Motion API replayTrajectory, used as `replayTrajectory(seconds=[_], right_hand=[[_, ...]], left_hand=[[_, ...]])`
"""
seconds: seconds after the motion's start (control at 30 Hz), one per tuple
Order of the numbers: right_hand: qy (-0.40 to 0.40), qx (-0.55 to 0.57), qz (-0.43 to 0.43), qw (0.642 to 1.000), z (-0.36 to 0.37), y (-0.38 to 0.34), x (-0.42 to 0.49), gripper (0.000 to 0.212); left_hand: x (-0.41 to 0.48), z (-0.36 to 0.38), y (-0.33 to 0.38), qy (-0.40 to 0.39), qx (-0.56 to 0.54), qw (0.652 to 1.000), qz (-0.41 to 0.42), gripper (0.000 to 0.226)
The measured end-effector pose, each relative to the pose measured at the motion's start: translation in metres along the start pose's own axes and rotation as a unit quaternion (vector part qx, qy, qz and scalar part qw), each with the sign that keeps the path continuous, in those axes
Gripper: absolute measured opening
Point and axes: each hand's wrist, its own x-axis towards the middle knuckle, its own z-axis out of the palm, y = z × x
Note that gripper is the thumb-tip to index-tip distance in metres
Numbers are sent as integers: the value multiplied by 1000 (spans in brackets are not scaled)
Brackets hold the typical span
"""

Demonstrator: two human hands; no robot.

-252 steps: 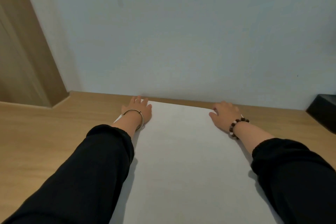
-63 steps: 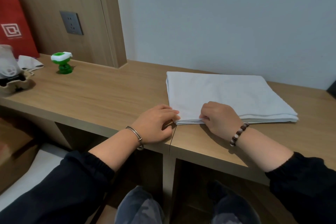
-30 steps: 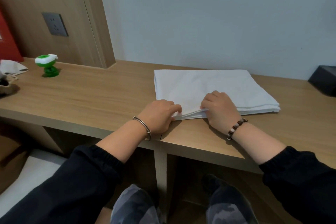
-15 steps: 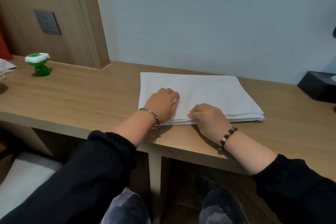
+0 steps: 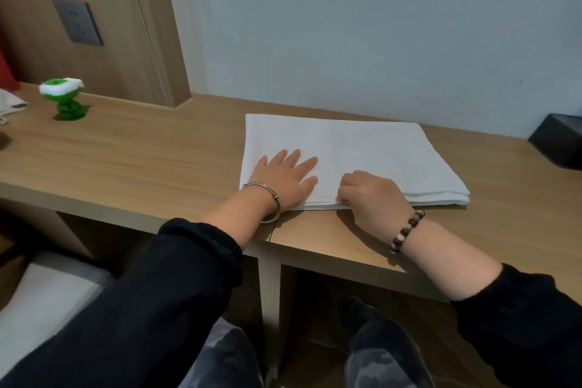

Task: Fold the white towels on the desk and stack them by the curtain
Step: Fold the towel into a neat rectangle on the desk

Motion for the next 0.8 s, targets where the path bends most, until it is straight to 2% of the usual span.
replayTrajectory(seconds=[0.27,0.4,0.47,0.53,0.6,0.73,0.8], right_hand=[[17,-32,29,999,-9,41,-16,15],[36,-12,7,999,-11,38,-22,16],[32,1,-17,999,-10,31,-22,15],[29,11,-41,999,-8,21,-20,13],[43,22,-54,997,-4,13,-15,13],[63,47,-65,995,2,4,-6,13],[57,52,-61,995,3,7,-2,14]], left_hand=[[-5,0,-8,2,-1,1000,10,56],[-10,-12,-15,37,-43,998,-1,48],[-9,-24,-17,41,-19,998,-35,42],[-4,-33,-15,37,46,995,-76,42],[2,-36,-6,38,66,993,-95,44],[9,-18,10,-6,12,999,-31,47],[11,-8,8,-20,4,999,-31,52]])
